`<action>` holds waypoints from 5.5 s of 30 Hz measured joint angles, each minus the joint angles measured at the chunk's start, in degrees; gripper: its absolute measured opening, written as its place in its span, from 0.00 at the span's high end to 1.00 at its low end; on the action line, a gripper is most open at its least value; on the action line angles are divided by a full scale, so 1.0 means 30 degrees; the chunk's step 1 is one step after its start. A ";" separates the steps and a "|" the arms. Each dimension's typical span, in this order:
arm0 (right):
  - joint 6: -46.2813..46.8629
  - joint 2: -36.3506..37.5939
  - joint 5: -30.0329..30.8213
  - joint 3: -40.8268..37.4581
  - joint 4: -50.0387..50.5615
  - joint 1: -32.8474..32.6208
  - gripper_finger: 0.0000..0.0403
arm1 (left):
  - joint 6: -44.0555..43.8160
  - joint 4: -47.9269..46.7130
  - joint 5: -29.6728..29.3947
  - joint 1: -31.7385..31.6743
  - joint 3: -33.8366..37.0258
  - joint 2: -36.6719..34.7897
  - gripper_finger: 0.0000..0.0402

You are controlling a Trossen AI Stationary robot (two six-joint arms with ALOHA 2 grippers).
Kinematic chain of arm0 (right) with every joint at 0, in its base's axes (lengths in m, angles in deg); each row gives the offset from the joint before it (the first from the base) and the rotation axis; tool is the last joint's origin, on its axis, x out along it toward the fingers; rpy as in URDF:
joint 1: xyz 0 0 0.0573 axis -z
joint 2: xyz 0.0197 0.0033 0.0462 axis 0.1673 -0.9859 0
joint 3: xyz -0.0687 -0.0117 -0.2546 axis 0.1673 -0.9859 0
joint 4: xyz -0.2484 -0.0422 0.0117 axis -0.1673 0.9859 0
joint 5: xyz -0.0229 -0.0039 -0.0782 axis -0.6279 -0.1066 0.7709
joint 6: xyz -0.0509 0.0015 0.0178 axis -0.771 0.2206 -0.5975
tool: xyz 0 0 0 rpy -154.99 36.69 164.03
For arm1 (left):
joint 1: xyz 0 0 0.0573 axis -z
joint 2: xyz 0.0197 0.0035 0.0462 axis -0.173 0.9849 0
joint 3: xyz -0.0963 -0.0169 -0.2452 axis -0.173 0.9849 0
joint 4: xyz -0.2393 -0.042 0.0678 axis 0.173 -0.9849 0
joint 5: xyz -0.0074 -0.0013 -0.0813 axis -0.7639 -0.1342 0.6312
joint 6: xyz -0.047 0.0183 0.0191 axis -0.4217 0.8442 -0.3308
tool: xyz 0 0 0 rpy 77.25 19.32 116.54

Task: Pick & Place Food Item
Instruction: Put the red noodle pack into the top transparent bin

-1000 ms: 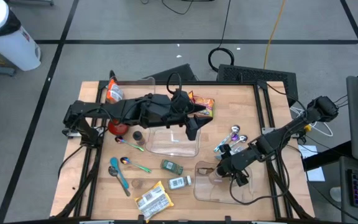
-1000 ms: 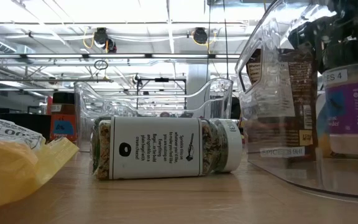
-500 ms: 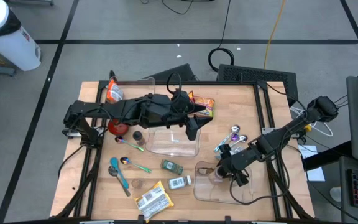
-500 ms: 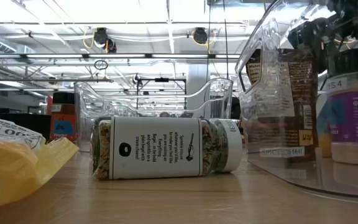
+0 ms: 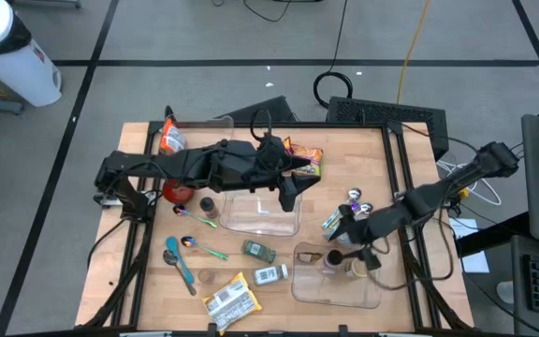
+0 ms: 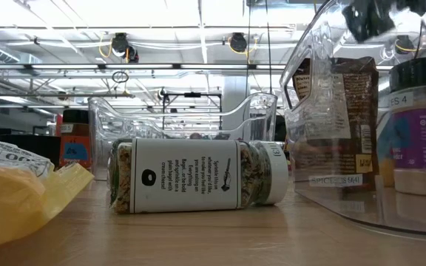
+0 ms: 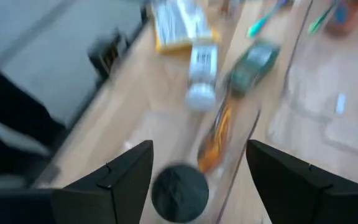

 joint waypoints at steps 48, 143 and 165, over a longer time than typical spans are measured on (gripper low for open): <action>0.6976 -0.2007 -0.3526 0.0000 -0.7681 1.4844 0.37 | 0.8262 -0.9124 0.9490 -1.0686 0.0015 0.1040 0.30; 0.3819 -0.8590 -0.4551 0.5384 -0.5856 1.8732 1.00 | 1.5379 -0.9647 0.8981 -1.1854 0.0000 0.0977 0.30; 0.4217 -0.8601 -0.6566 0.5384 -0.6261 1.7940 1.00 | 2.1593 -1.0930 0.9054 -0.9920 0.0000 0.3241 0.30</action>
